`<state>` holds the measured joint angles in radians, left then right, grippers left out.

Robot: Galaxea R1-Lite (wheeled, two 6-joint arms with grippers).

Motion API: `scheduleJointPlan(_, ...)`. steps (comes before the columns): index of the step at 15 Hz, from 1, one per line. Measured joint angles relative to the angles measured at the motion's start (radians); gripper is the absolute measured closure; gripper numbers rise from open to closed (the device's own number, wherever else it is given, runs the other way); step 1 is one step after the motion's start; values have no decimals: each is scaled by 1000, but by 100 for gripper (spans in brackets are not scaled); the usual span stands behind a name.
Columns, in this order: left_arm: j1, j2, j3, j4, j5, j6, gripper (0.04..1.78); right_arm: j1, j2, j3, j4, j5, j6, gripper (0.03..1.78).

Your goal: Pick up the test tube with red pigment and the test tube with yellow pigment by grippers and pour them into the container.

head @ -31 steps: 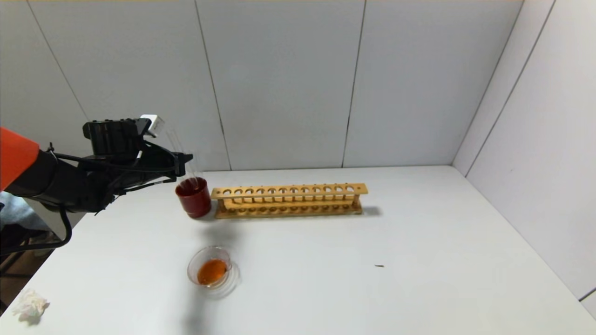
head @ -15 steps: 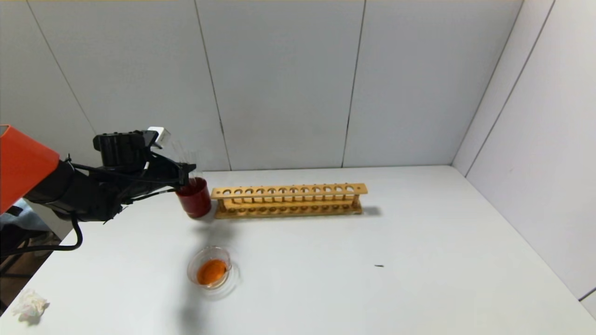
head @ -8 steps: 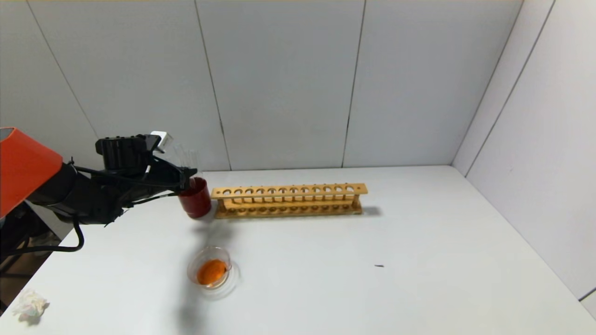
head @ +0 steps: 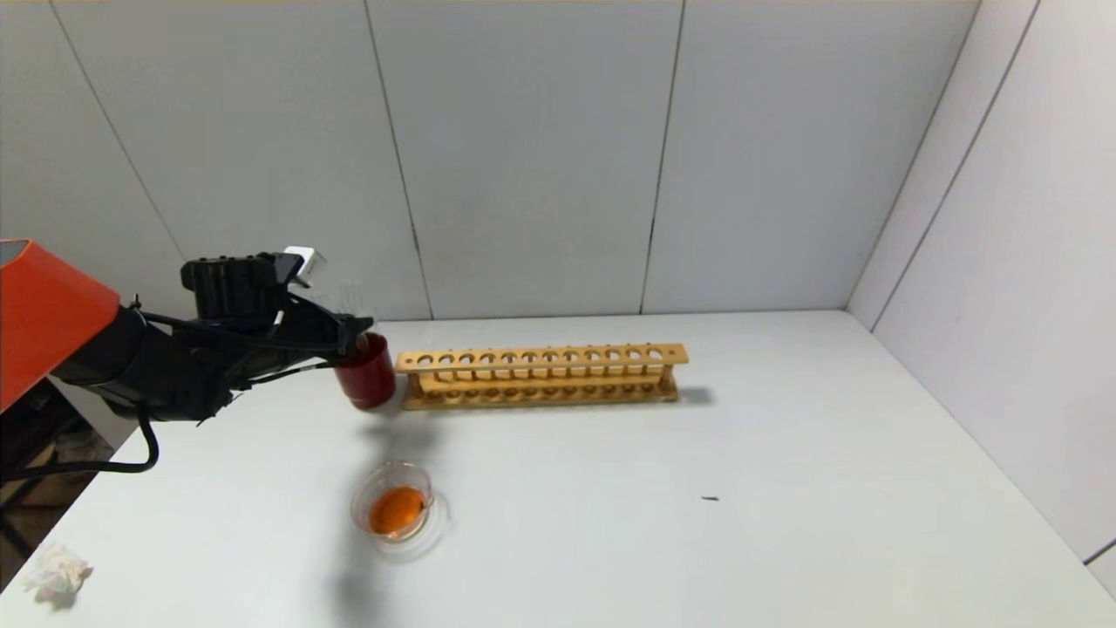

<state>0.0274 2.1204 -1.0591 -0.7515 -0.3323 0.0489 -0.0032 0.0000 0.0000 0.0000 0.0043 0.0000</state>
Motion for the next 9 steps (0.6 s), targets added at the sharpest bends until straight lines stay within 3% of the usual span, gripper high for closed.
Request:
scheduleJointPlan(2,-3,0,-2,0,1,0,108,0,0,0,0,0,0,6)
scheduleJointPlan(6,-14,-7,-7,0,1,-1,41,0,0,0,0,0,0,6)
scheduleJointPlan(9,-24,-38,-9,6,1,-1,13,0,0,0,0,0,0,6)
